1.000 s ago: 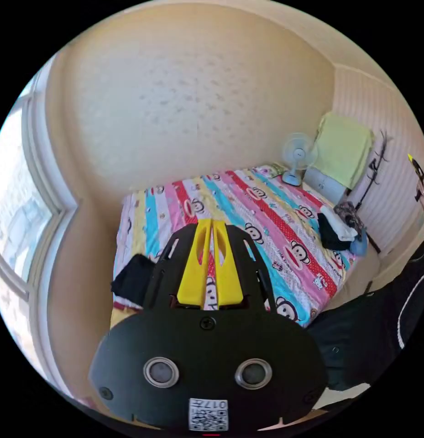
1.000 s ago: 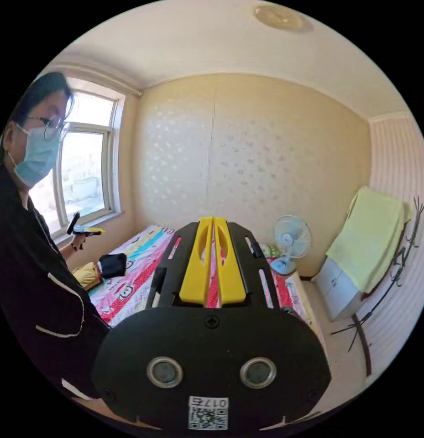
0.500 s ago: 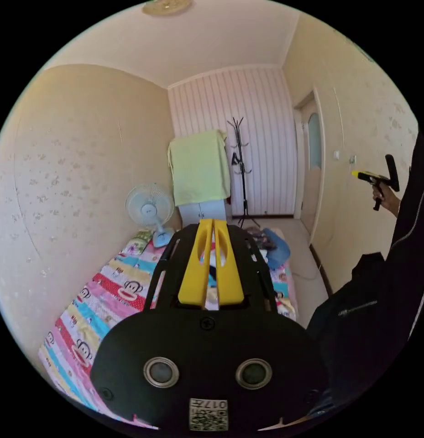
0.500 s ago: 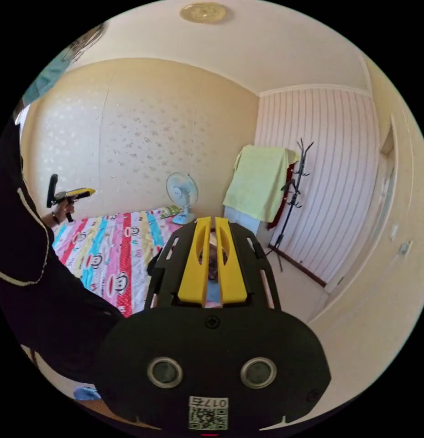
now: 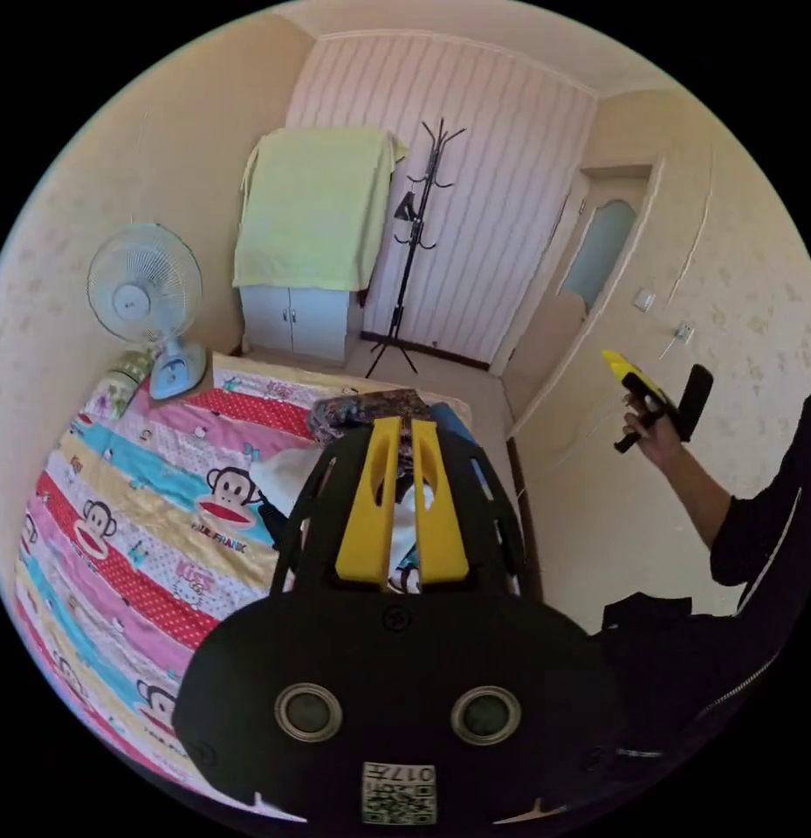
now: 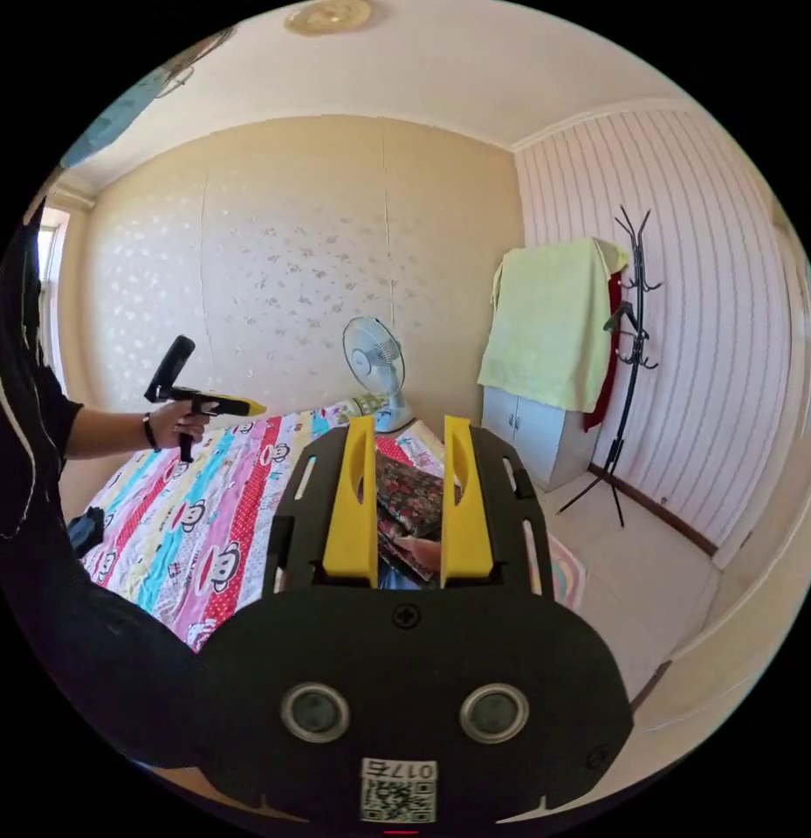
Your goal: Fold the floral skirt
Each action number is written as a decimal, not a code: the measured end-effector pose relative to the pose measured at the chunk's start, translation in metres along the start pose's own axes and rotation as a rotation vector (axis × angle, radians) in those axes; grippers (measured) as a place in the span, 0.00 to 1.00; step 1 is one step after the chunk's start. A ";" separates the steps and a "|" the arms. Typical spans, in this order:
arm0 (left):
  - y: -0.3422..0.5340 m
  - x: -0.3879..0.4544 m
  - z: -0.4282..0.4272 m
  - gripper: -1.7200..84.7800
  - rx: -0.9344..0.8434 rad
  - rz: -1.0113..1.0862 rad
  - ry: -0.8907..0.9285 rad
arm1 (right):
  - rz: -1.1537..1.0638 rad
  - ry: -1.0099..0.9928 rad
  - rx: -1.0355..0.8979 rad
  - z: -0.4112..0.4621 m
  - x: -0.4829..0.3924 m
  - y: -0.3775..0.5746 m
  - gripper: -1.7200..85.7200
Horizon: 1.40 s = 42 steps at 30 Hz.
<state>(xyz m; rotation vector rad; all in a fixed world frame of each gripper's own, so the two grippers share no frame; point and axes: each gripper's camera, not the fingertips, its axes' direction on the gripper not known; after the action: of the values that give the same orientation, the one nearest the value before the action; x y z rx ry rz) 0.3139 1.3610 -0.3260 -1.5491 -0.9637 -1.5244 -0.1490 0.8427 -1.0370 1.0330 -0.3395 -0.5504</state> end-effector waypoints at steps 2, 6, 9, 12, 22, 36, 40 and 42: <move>0.015 -0.030 0.038 0.17 -0.010 -0.121 -0.021 | -0.010 0.030 -0.051 0.071 0.003 0.014 0.16; 0.031 -0.097 0.120 0.20 -0.145 -0.269 -0.014 | -0.135 -0.007 -0.279 0.181 0.001 0.017 0.15; 0.042 -0.144 0.166 0.19 -0.188 -0.354 -0.018 | -0.212 -0.038 -0.501 0.263 0.001 0.027 0.14; 0.054 -0.189 0.202 0.18 -0.199 -0.466 0.073 | -0.287 -0.057 -0.566 0.311 0.002 0.037 0.14; 0.077 -0.246 0.276 0.15 -0.176 -0.561 0.170 | -0.253 -0.138 -0.544 0.349 0.017 0.043 0.14; 0.112 -0.256 0.157 0.02 0.157 -0.389 0.644 | -0.113 -0.072 -0.375 0.324 -0.007 0.053 0.20; 0.123 -0.249 0.089 0.02 0.286 -0.292 0.764 | -0.058 -0.121 -0.219 0.290 -0.044 0.038 0.22; 0.132 -0.242 0.034 0.02 0.374 -0.214 0.815 | -0.078 -0.058 -0.135 0.267 -0.067 0.027 0.22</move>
<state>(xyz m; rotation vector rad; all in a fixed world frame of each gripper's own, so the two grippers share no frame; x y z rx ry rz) 0.4451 1.3306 -0.5693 -0.4811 -0.8594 -1.7696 -0.3333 0.7017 -0.8858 0.9040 -0.3103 -0.6657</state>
